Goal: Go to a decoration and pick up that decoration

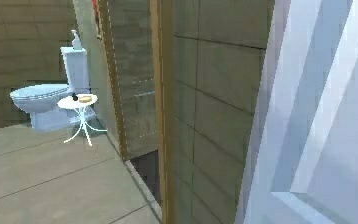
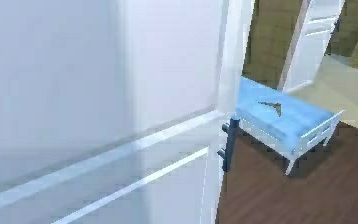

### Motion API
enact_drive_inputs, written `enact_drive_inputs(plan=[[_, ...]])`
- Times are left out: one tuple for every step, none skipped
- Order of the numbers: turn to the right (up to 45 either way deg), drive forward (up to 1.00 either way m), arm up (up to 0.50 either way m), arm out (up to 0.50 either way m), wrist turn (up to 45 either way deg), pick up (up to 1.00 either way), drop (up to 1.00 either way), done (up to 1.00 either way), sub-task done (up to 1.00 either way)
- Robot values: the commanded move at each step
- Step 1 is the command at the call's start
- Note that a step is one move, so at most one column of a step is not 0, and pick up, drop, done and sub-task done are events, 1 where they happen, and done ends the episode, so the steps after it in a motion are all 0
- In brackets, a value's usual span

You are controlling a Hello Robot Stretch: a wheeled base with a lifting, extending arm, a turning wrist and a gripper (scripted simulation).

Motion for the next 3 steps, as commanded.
enact_drive_inputs(plan=[[-30.0,0.0,0.0,0.0,0.0,0.0,0.0,0.0,0.0],[0.0,0.6,0.0,0.0,0.0,0.0,0.0,0.0,0.0],[-45.0,0.0,0.0,0.0,0.0,0.0,0.0,0.0,0.0]])
